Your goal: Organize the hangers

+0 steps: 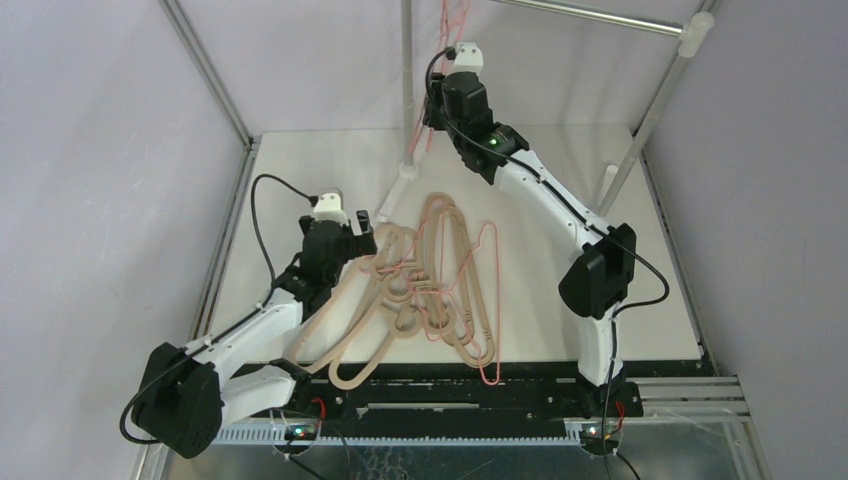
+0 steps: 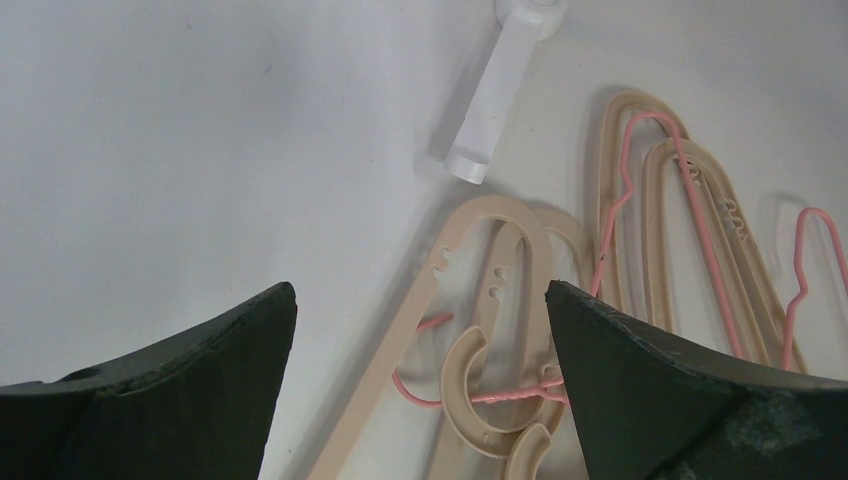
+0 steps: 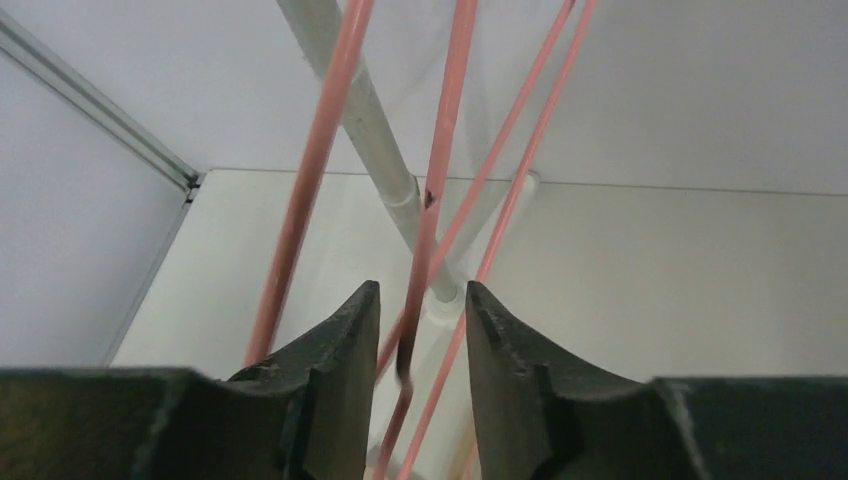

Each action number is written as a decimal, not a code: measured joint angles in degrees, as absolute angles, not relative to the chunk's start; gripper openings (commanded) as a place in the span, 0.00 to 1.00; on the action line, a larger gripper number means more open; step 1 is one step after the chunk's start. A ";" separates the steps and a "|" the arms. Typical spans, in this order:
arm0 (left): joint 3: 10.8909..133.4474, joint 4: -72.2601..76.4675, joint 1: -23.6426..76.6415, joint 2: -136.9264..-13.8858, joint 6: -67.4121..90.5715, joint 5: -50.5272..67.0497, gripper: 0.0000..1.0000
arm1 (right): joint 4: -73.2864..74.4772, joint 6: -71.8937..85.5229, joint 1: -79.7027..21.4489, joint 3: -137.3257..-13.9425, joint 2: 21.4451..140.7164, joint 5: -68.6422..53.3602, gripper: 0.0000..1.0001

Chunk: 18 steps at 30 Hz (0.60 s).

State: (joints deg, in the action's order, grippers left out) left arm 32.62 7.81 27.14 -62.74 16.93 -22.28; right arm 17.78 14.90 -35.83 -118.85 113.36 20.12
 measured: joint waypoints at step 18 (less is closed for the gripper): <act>32.62 7.84 27.14 -63.75 16.93 -22.31 1.00 | 8.08 10.57 -37.98 -87.96 88.05 26.81 1.00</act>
State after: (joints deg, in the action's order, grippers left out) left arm 32.62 7.84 27.14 -63.75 16.93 -22.31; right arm 8.08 10.57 -37.98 -87.96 88.05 26.81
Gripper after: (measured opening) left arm 0.996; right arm 0.991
